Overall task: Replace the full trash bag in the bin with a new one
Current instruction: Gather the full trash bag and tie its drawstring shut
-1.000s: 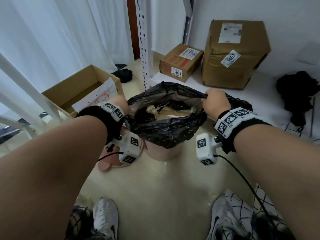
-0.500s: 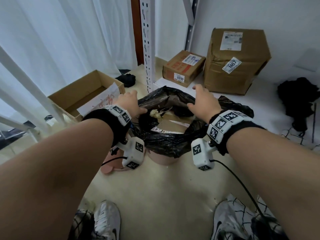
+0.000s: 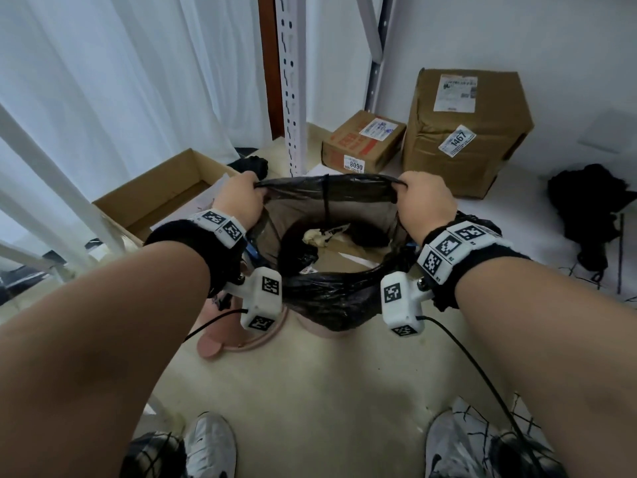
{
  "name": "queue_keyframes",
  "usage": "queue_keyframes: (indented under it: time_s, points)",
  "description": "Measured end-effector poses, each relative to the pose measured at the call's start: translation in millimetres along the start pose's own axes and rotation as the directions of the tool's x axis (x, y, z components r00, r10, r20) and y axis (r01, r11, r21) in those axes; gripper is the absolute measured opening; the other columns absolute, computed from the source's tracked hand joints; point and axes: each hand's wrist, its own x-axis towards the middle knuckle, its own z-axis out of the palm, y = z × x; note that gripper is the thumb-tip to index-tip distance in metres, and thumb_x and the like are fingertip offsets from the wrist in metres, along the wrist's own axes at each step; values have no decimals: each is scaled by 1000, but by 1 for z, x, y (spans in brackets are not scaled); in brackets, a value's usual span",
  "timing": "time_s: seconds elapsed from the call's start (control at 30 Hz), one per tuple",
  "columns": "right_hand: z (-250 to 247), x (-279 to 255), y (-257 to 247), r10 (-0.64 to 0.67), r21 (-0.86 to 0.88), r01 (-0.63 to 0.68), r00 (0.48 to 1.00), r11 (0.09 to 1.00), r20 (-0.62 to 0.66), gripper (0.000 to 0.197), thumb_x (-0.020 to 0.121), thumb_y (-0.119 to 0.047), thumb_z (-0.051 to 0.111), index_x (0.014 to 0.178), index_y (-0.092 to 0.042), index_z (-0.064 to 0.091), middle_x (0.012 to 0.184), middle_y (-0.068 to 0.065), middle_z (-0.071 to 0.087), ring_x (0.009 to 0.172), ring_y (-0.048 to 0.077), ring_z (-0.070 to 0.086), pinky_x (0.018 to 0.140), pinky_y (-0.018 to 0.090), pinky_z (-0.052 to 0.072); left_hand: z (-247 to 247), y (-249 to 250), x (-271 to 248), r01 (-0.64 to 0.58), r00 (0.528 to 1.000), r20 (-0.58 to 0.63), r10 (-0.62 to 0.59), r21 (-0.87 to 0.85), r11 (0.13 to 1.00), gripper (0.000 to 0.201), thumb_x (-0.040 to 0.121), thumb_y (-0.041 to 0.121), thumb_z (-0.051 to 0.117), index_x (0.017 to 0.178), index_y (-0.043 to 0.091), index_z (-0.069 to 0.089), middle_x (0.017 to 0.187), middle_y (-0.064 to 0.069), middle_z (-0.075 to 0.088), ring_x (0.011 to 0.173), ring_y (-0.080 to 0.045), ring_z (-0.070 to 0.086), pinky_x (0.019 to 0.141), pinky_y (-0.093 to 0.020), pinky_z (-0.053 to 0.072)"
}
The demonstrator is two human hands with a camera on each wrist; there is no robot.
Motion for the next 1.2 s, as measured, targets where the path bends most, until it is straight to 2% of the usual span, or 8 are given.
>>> queue_keyframes:
  time_s: [0.23,0.4,0.57,0.67,0.8,0.9,1.07,1.2]
  points:
    - [-13,-12,6,96,-88,-71,941,994,325,41,89,-24,59,124,-5,47,121,17,60,110,34,58,82,37,47,-11,19,-18,-199,978,91,187,142,970,22,92,20,54,110,7,56,115,-17,57,104,-33,56,83,-35,42]
    - [-38,-29,8,152,-270,-17,860,963,486,41,85,-17,64,120,2,53,101,14,63,99,32,63,72,34,47,-14,49,-51,-442,862,321,392,99,892,39,86,47,59,113,19,57,108,1,54,102,-20,57,91,-32,47]
    - [-54,-48,4,100,-216,1,884,976,458,42,88,-14,60,125,4,54,119,19,62,105,34,63,91,41,53,10,51,-83,-491,700,677,226,228,840,75,81,52,65,141,19,37,141,-7,44,126,-27,48,105,-38,40]
    - [-54,-55,1,34,-193,63,886,979,462,37,87,-21,63,116,1,58,115,18,63,105,33,61,85,36,52,19,52,-95,-497,701,700,134,345,797,76,84,43,66,146,18,30,143,-10,43,127,-30,48,104,-40,41]
    - [-44,-60,4,76,-225,36,879,974,470,24,88,-19,60,69,-8,52,65,7,52,62,23,51,48,28,34,19,61,-100,-535,699,703,132,391,749,63,91,37,59,143,12,35,139,-11,48,125,-30,49,98,-37,41]
    - [-37,-67,1,108,-243,17,865,970,491,15,87,-19,59,83,-5,59,69,7,53,61,23,51,50,27,36,18,67,-98,-543,712,683,164,387,745,56,92,34,59,139,10,41,139,-11,48,125,-29,48,97,-34,41]
    - [-33,-67,7,178,-276,-28,825,961,537,51,87,-25,64,125,2,43,105,14,59,99,31,60,69,29,42,25,65,-100,-592,643,760,93,417,690,59,89,37,61,139,11,44,134,-9,54,121,-27,52,94,-32,42]
    - [-39,-62,12,211,-287,-58,818,956,536,27,84,-17,67,93,-4,46,87,9,53,81,26,56,63,29,40,15,64,-99,-660,649,759,47,531,532,44,93,38,54,131,16,51,129,-5,56,120,-27,52,100,-38,37]
